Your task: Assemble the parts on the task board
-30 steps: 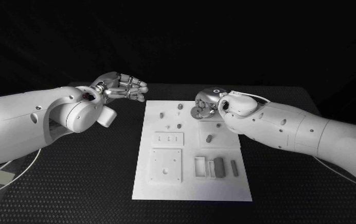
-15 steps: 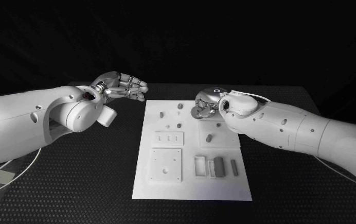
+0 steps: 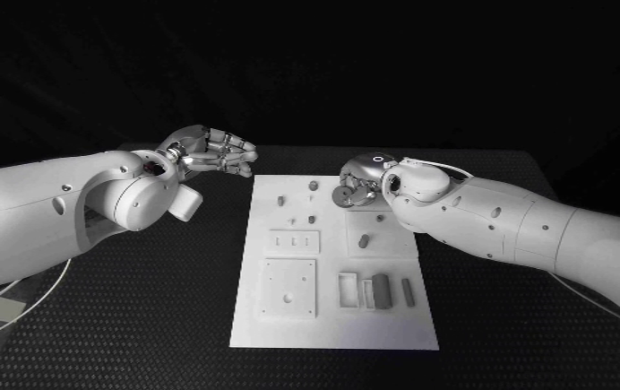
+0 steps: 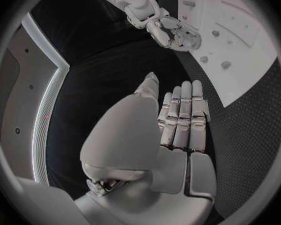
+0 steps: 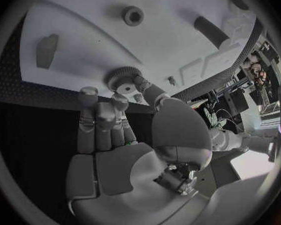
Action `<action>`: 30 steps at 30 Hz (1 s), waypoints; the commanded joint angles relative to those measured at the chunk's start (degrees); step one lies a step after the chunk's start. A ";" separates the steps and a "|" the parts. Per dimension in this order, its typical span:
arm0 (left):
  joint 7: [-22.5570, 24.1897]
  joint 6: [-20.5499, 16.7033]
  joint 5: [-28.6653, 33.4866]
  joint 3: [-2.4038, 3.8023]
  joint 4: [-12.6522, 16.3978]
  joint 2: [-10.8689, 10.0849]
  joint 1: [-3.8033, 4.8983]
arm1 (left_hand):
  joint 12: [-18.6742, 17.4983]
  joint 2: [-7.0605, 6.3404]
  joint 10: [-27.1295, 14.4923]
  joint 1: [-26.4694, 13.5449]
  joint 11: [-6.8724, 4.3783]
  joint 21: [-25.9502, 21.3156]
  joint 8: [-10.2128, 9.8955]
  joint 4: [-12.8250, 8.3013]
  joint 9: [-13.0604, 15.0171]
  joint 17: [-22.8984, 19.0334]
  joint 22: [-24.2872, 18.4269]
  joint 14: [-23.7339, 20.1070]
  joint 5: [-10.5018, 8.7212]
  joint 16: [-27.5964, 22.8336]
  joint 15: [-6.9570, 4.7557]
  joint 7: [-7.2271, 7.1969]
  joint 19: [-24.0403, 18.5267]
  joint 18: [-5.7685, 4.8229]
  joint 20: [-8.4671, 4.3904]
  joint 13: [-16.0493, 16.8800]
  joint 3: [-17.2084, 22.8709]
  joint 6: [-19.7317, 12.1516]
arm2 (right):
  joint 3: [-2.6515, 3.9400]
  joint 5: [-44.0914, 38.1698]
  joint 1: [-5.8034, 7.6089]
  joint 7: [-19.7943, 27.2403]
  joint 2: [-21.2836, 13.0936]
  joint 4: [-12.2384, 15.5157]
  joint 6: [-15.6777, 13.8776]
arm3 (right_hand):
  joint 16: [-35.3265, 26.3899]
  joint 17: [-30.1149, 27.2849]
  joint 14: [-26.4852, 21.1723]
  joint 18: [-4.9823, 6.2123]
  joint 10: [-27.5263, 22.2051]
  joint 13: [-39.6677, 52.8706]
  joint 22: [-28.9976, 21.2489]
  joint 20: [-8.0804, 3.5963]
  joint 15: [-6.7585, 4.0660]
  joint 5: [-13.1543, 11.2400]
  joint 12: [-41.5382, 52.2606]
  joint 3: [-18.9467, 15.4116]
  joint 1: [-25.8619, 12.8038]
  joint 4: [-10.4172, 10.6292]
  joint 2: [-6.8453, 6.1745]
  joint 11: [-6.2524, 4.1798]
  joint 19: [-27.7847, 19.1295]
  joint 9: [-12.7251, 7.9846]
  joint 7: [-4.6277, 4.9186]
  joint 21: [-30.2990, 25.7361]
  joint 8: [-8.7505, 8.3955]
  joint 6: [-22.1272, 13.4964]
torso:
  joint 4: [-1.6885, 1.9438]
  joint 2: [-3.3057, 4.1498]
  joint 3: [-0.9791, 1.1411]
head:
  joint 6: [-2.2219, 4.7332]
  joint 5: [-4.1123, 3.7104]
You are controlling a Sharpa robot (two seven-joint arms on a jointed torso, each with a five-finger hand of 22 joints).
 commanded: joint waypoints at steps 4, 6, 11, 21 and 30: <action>0.33 0.73 -0.11 0.04 0.14 0.03 0.06 | -0.27 -0.09 -0.03 -0.35 0.19 -0.18 -0.16 0.02 0.07 0.10 0.08 0.41 -0.22 -0.21 -0.05 0.97 0.09 0.71 0.24 0.11 0.29 -0.46 | -0.29 -0.93 -0.45 0.29 -0.16 -0.21 3.06 | 0.44 0.23 -0.02 4.12 -0.82 -0.04 1.22 -0.08 0.59 -0.22 0.52 0.04 0.30 -0.71 -0.49 0.29 -0.27 -0.11 0.35 0.39 -0.77 -1.17 | 0.00 0.01 0.00 | -0.15 -0.12; 0.34 0.75 -0.11 0.04 0.16 0.02 0.06 | -0.27 -0.09 -0.02 -0.34 0.18 -0.18 -0.16 0.01 0.07 0.11 0.08 0.41 -0.22 -0.22 -0.05 0.97 0.09 0.71 0.24 0.11 0.29 -0.45 | -0.31 -1.06 -0.48 0.38 -0.22 -0.21 3.14 | 0.47 0.28 -0.03 4.12 -0.87 -0.06 1.22 -0.08 0.66 -0.22 0.59 0.11 0.37 -0.75 -0.48 0.36 -0.29 -0.10 0.42 0.42 -0.77 -1.19 | -0.01 0.00 0.02 | -0.20 -0.15; 0.35 0.72 -0.11 0.04 0.17 -0.08 0.06 | -0.27 -0.08 -0.01 -0.33 0.18 -0.19 -0.15 0.01 0.08 0.13 0.08 0.42 -0.22 -0.23 -0.05 0.96 0.09 0.71 0.24 0.12 0.31 -0.44 | -0.36 -1.47 -0.60 0.59 -0.38 -0.27 3.09 | 0.57 0.46 -0.09 4.12 -1.04 -0.18 1.22 -0.07 0.78 -0.22 1.02 0.43 0.92 -1.07 -0.11 0.46 -0.37 0.07 0.50 0.58 -0.44 -0.67 | -0.04 0.02 0.00 | -0.26 -0.22; 0.36 0.75 -0.12 0.04 0.23 -0.09 0.06 | -0.27 -0.05 0.01 -0.33 0.17 -0.20 -0.14 0.02 0.09 0.17 0.09 0.43 -0.22 -0.27 -0.05 0.96 0.09 0.71 0.25 0.13 0.33 -0.43 | -0.48 -2.21 -1.21 1.13 -0.05 -0.30 0.21 | 0.69 0.80 0.04 4.12 -0.65 -0.87 1.23 -0.01 0.18 -0.23 2.35 0.29 2.68 -1.19 2.98 -0.23 -0.55 1.46 -0.26 1.27 2.11 3.73 | 0.02 0.02 -0.02 | -0.31 -0.30; 0.33 0.73 -0.12 0.04 0.30 -0.25 0.06 | -0.28 -0.01 0.02 -0.36 0.17 -0.20 -0.13 0.04 0.10 0.20 0.10 0.44 -0.22 -0.29 -0.05 0.96 0.10 0.71 0.25 0.14 0.34 -0.41 | -0.48 -2.23 -1.22 1.06 -0.22 -0.63 0.45 | 0.53 0.92 0.35 4.12 0.24 -1.96 1.10 -0.10 -1.00 -0.22 2.98 0.02 2.29 -0.98 4.93 -1.46 -0.50 2.81 -1.54 1.61 3.92 7.30 | 0.06 -0.02 -0.06 | -0.42 -0.46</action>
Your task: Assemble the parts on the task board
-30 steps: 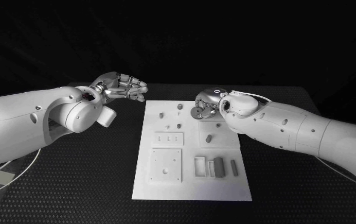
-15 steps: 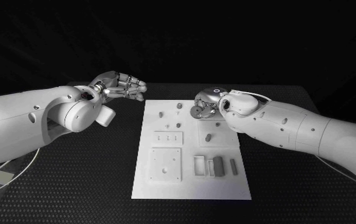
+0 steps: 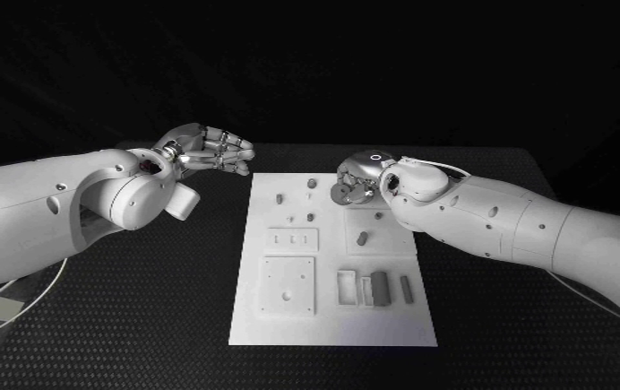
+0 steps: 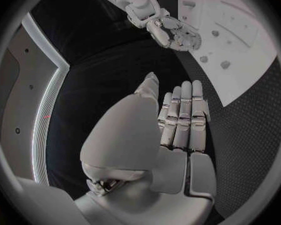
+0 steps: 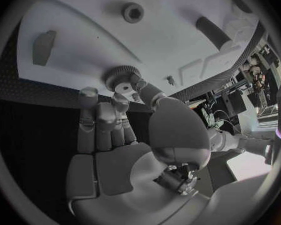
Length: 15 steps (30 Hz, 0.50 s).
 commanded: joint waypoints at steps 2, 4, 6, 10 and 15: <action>0.35 0.68 -0.12 0.03 0.19 -0.07 0.06 | -0.28 -0.01 0.03 -0.37 0.17 -0.21 -0.13 0.04 0.06 0.11 0.07 0.44 -0.22 -0.30 -0.05 0.96 0.10 0.71 0.25 0.06 0.34 -0.41 | -0.51 -1.14 -0.77 -0.16 -0.25 -0.41 2.24 | 0.06 0.13 -0.10 4.09 -0.10 -0.33 1.09 -0.11 -0.40 -0.02 0.32 -0.07 -0.29 0.23 1.75 -0.40 -0.13 1.53 1.47 0.27 0.44 2.66 | -0.04 -0.03 -0.04 | 0.00 -0.10; 0.34 0.68 -0.12 0.03 0.19 -0.05 0.06 | -0.28 -0.01 0.03 -0.37 0.17 -0.21 -0.13 0.04 0.06 0.11 0.08 0.44 -0.22 -0.31 -0.05 0.95 0.10 0.71 0.25 0.06 0.34 -0.40 | -0.51 -1.13 -0.77 -0.14 -0.28 -0.37 2.00 | 0.04 0.16 -0.11 4.09 -0.11 -0.46 1.09 -0.12 -0.45 -0.02 0.35 -0.06 -0.36 0.16 2.22 -0.44 -0.19 1.65 1.42 0.28 0.50 2.84 | -0.07 0.00 -0.02 | -0.02 -0.06; 0.34 0.71 -0.12 0.03 0.17 -0.02 0.06 | -0.28 -0.01 0.04 -0.37 0.17 -0.21 -0.12 0.04 0.06 0.12 0.08 0.45 -0.22 -0.32 -0.05 0.95 0.10 0.71 0.25 0.06 0.35 -0.40 | -0.51 -1.13 -0.77 -0.15 -0.26 -0.36 1.99 | 0.02 0.20 -0.12 4.09 -0.12 -0.57 1.10 -0.13 -0.49 -0.03 0.38 -0.11 -0.47 0.10 2.44 -0.50 -0.23 1.79 1.36 0.30 0.60 3.07 | -0.07 0.01 0.01 | -0.03 -0.04; 0.31 0.74 -0.12 0.03 0.19 -0.01 0.06 | -0.28 -0.01 0.04 -0.38 0.16 -0.22 -0.12 0.03 0.07 0.15 0.08 0.45 -0.22 -0.34 -0.05 0.95 0.10 0.72 0.25 0.07 0.35 -0.40 | -0.51 -1.12 -0.78 -0.14 -0.29 -0.38 1.86 | 0.00 0.23 -0.14 4.09 -0.14 -0.66 1.10 -0.12 -0.54 -0.03 0.41 -0.21 -0.64 0.06 2.40 -0.54 -0.26 1.88 1.32 0.31 0.61 3.14 | -0.01 -0.02 0.00 | -0.05 -0.16; 0.27 0.73 -0.12 0.03 0.15 -0.03 0.06 | -0.29 -0.02 0.04 -0.38 0.16 -0.22 -0.12 0.03 0.07 0.17 0.09 0.45 -0.22 -0.36 -0.05 0.95 0.10 0.72 0.25 0.07 0.35 -0.40 | -0.51 -0.96 -0.78 -0.04 -0.32 -0.49 2.05 | -0.03 0.26 -0.16 4.09 -0.16 -0.79 1.09 -0.12 -0.55 -0.03 0.44 -0.33 -0.88 0.08 2.22 -0.53 -0.29 1.92 1.34 0.31 0.46 2.95 | 0.01 -0.04 0.01 | -0.08 -0.11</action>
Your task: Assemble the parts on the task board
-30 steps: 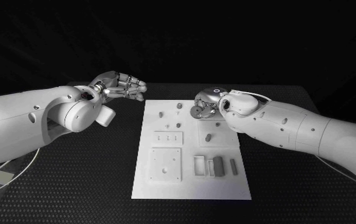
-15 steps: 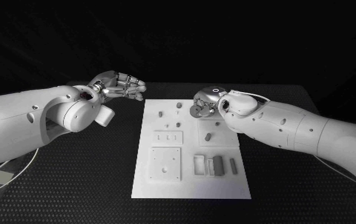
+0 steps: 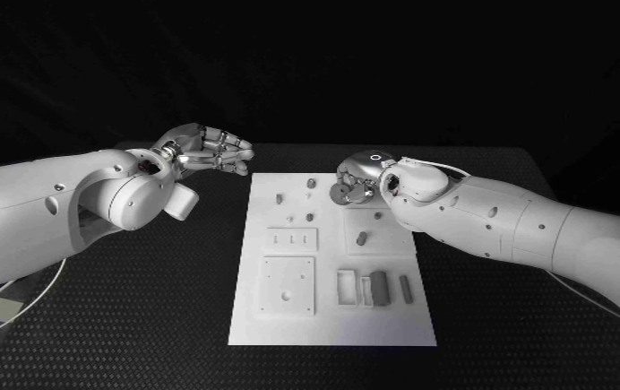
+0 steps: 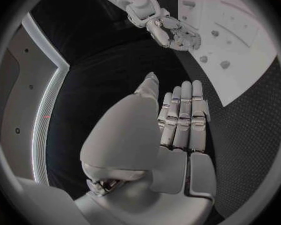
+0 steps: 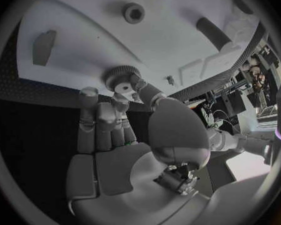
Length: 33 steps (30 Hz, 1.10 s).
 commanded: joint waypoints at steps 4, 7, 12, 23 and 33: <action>0.31 0.77 -0.11 0.04 0.11 0.12 0.06 | -0.30 -0.02 0.04 -0.39 0.16 -0.23 -0.13 0.03 0.08 0.08 0.09 0.45 -0.22 -0.38 -0.05 0.95 0.10 0.72 0.25 0.08 0.36 -0.41 | -0.47 -0.84 -0.69 -0.29 -0.24 -0.41 2.42 | -0.06 0.11 0.05 4.07 0.01 -0.27 1.06 -0.16 -0.37 0.11 0.27 0.02 -0.19 0.17 0.90 -0.34 -0.31 2.06 1.33 0.30 0.22 2.96 | -0.01 -0.02 0.01 | -0.01 0.04; 0.34 0.78 -0.11 0.04 0.11 0.14 0.06 | -0.30 -0.01 0.03 -0.40 0.17 -0.23 -0.13 0.04 0.08 0.09 0.10 0.46 -0.22 -0.39 -0.05 0.95 0.10 0.71 0.25 0.08 0.36 -0.41 | -0.47 -0.83 -0.69 -0.36 -0.30 -0.21 1.93 | -0.09 0.18 0.03 4.07 -0.02 -0.43 1.07 -0.17 -0.38 0.10 0.35 0.12 -0.22 0.12 1.70 -0.36 -0.34 2.21 1.31 0.32 0.21 3.07 | -0.01 -0.03 0.00 | -0.02 0.03; 0.36 0.77 -0.11 0.04 0.06 0.08 0.06 | -0.31 -0.01 0.04 -0.40 0.17 -0.24 -0.13 0.03 0.08 0.11 0.10 0.46 -0.22 -0.41 -0.05 0.95 0.10 0.72 0.25 0.09 0.36 -0.41 | -0.45 -1.78 -0.68 -0.92 -0.66 0.52 0.58 | -0.08 0.26 0.06 4.07 -0.02 -0.58 1.09 -0.16 -0.41 0.10 0.46 -0.12 -0.66 0.11 1.59 -0.39 -0.32 2.36 1.27 0.39 0.21 3.22 | -0.01 -0.02 -0.02 | 0.12 0.04; 0.46 0.65 -0.14 0.04 0.10 -0.15 0.06 | -0.32 0.03 0.05 -0.32 0.16 -0.26 -0.12 0.01 0.10 0.17 0.12 0.48 -0.22 -0.47 -0.06 0.94 0.10 0.72 0.24 0.11 0.42 -0.40 | -0.12 -4.25 -0.32 -2.99 -1.23 3.18 -1.47 | -0.16 0.32 0.09 4.07 0.11 -0.95 1.07 -0.21 -0.58 0.10 0.52 -0.05 -0.69 0.06 1.45 -0.58 -0.31 2.70 1.06 0.43 0.45 3.88 | 0.02 -0.03 -0.08 | 0.33 0.17; 0.47 0.58 -0.14 0.05 0.41 -0.44 0.06 | -0.33 -0.01 0.07 -0.32 0.15 -0.27 -0.11 0.01 0.11 0.22 0.13 0.49 -0.22 -0.51 -0.05 0.93 0.10 0.72 0.25 0.12 0.41 -0.39 | 0.42 -9.31 0.31 -4.09 -1.83 6.53 -4.14 | -0.19 0.37 0.20 4.07 0.40 -1.35 1.07 -0.25 -0.68 0.10 0.52 -0.05 -0.68 0.02 0.89 -0.69 -0.24 2.88 0.95 0.51 0.45 4.14 | -0.01 -0.04 -0.05 | 0.49 0.35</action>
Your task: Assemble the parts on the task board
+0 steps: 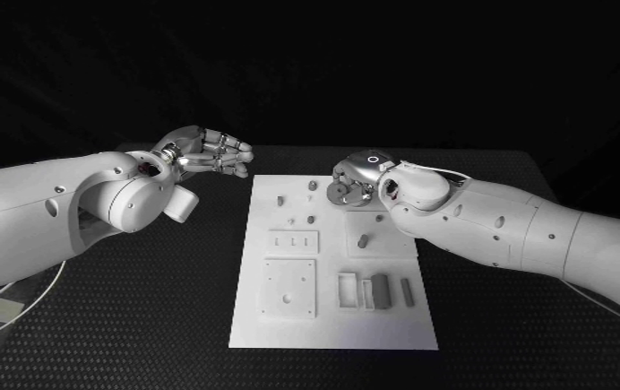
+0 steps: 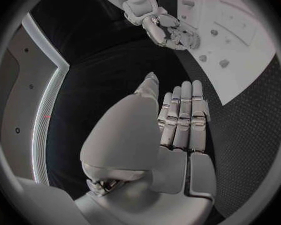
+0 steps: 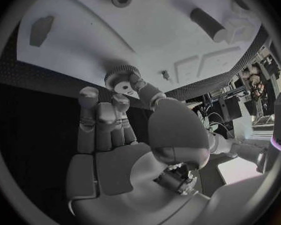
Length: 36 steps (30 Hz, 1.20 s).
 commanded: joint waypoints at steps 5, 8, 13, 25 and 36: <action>0.48 0.53 -0.12 0.04 0.31 -0.08 0.06 | -0.33 -0.02 0.07 -0.31 0.15 -0.27 -0.11 0.01 0.07 0.10 0.06 0.49 -0.22 -0.31 -0.05 0.93 0.10 0.73 0.25 0.09 0.42 -0.39 | 0.28 -6.11 0.16 -2.67 -0.27 3.55 -3.82 | -0.27 0.08 0.05 3.95 0.14 -0.43 1.03 -0.23 -0.49 0.01 0.21 0.18 -0.22 0.42 -1.06 -0.27 -0.10 2.95 1.17 0.30 0.11 3.78 | -0.01 0.03 0.06 | 0.25 0.14; 0.48 0.53 -0.12 0.04 0.38 -0.11 0.07 | -0.33 -0.03 0.08 -0.30 0.15 -0.28 -0.11 0.00 0.08 0.12 0.06 0.50 -0.22 -0.32 -0.05 0.93 0.10 0.73 0.24 0.09 0.42 -0.39 | 0.29 -6.68 0.18 -3.22 -0.22 4.60 -4.35 | -0.28 0.09 0.07 3.95 0.19 -0.53 1.02 -0.24 -0.48 0.01 0.19 0.22 -0.24 0.49 -1.20 -0.26 -0.07 2.97 1.17 0.30 0.08 3.80 | -0.01 0.02 0.05 | 0.36 0.20; 0.44 0.46 -0.12 0.04 0.47 -0.25 0.07 | -0.34 -0.04 0.08 -0.29 0.15 -0.28 -0.11 0.00 0.08 0.14 0.07 0.51 -0.22 -0.34 -0.05 0.93 0.10 0.73 0.24 0.10 0.43 -0.38 | 0.27 -8.05 0.18 -4.77 1.00 5.23 -6.28 | -0.31 0.12 0.12 3.95 0.29 -0.73 1.00 -0.27 -0.48 0.01 0.19 0.26 -0.39 0.70 -1.53 -0.26 0.01 3.01 1.18 0.32 0.01 3.84 | -0.09 0.03 0.09 | 0.48 0.57; 0.56 0.47 -0.13 0.05 0.43 -0.11 0.07 | -0.36 -0.04 0.08 -0.28 0.15 -0.29 -0.11 0.01 0.09 0.20 0.09 0.53 -0.22 -0.39 -0.06 0.93 0.11 0.73 0.24 0.11 0.44 -0.39 | -0.82 -10.58 0.10 -5.78 4.40 3.82 -6.93 | -0.33 0.18 0.20 3.95 0.53 -1.04 0.97 -0.31 -0.48 0.01 0.22 0.45 -0.46 1.02 -1.86 -0.27 0.16 3.08 1.16 0.33 -0.11 3.94 | 0.13 0.05 -0.01 | 0.73 0.74; 0.72 0.44 -0.31 0.06 0.50 -0.04 0.07 | -0.38 -0.02 0.07 -0.26 0.16 -0.30 -0.12 0.01 0.10 0.25 0.10 0.55 -0.22 -0.43 -0.06 0.94 0.12 0.73 0.24 0.12 0.45 -0.40 | -1.60 -10.89 -0.27 -5.65 5.97 1.81 -6.27 | -0.33 0.20 0.22 3.95 0.60 -1.14 0.96 -0.33 -0.48 0.01 0.23 0.55 -0.39 1.05 -1.90 -0.27 0.19 3.10 1.16 0.33 -0.15 3.97 | 0.11 0.06 -0.08 | 0.57 0.81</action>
